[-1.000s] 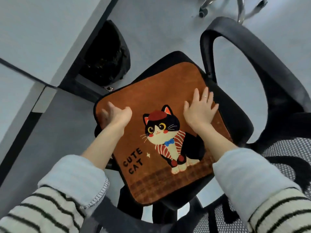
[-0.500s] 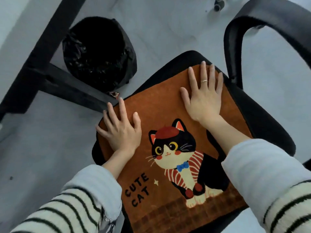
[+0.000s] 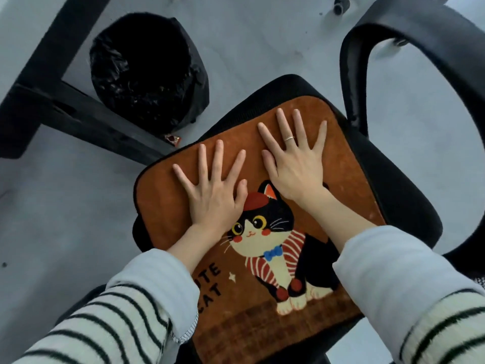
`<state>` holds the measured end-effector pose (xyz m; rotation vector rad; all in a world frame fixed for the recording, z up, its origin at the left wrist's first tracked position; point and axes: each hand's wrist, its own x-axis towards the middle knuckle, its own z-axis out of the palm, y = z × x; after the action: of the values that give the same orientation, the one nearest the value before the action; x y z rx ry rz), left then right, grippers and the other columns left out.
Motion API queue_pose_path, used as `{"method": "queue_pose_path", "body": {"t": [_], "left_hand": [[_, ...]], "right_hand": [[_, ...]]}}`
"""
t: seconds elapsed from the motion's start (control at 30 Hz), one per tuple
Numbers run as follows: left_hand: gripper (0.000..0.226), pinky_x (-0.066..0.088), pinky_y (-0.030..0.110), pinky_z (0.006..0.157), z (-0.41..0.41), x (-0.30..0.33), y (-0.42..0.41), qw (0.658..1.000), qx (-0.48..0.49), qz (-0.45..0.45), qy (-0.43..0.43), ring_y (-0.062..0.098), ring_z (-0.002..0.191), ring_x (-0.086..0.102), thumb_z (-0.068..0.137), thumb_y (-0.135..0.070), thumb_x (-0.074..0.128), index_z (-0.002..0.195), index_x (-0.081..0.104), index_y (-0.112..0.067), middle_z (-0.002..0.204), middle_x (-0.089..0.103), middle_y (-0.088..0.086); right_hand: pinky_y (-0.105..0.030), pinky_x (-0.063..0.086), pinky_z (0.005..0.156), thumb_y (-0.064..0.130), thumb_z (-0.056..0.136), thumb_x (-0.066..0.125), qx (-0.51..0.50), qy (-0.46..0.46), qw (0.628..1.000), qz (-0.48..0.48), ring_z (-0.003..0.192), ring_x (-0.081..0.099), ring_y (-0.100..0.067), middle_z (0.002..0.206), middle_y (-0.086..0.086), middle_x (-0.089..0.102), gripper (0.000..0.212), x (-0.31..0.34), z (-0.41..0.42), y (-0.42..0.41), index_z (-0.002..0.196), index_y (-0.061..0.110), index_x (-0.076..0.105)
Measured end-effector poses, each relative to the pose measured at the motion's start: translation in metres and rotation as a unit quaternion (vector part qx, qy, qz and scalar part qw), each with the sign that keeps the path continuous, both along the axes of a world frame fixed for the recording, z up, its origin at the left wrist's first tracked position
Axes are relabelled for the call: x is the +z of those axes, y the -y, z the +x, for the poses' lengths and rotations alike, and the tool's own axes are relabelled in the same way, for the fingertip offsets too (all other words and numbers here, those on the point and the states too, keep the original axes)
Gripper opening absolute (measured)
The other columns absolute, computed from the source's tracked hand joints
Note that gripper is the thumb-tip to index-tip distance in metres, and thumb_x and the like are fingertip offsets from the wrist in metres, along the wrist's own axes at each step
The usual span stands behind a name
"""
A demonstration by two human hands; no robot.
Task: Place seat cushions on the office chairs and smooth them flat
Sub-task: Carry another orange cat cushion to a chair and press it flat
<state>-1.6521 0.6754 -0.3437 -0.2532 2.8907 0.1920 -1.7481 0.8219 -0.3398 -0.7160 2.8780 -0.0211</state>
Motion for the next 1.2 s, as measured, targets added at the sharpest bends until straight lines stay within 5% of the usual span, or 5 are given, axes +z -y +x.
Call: {"method": "queue_pose_path", "body": {"t": [0.4, 0.67, 1.2], "left_hand": [[0.057, 0.006, 0.076, 0.102, 0.023, 0.004, -0.005, 0.998, 0.057, -0.01, 0.034, 0.035, 0.146, -0.002, 0.095, -0.047, 0.017, 0.15, 0.002, -0.037, 0.16, -0.001, 0.007], [0.062, 0.004, 0.076, 0.102, 0.101, 0.017, -0.035, 0.972, 0.217, 0.04, 0.086, 0.032, 0.146, -0.01, 0.093, -0.053, 0.02, 0.149, 0.0, -0.036, 0.159, -0.008, 0.006], [0.06, 0.013, 0.078, 0.098, 0.129, 0.02, -0.079, 0.962, 0.256, 0.038, 0.089, 0.04, 0.145, 0.0, 0.094, -0.045, 0.026, 0.151, 0.008, -0.032, 0.159, 0.002, 0.014]], "right_hand": [[-0.068, 0.0, 0.111, 0.049, 0.099, 0.019, 0.067, 0.02, 0.998, -0.005, 0.148, 0.006, -0.03, 0.159, -0.006, 0.016, 0.051, 0.004, 0.002, 0.01, 0.148, 0.036, 0.022], [-0.066, 0.013, 0.111, 0.049, 0.097, 0.032, -0.123, -0.034, 0.992, -0.006, 0.145, 0.021, -0.027, 0.156, -0.005, 0.026, 0.051, 0.005, 0.089, -0.052, 0.146, 0.031, 0.033], [-0.065, 0.013, 0.111, 0.044, 0.097, 0.036, -0.155, -0.017, 0.987, -0.044, 0.145, 0.021, -0.031, 0.155, -0.008, 0.028, 0.05, 0.008, 0.148, -0.036, 0.144, 0.031, 0.037]]}}
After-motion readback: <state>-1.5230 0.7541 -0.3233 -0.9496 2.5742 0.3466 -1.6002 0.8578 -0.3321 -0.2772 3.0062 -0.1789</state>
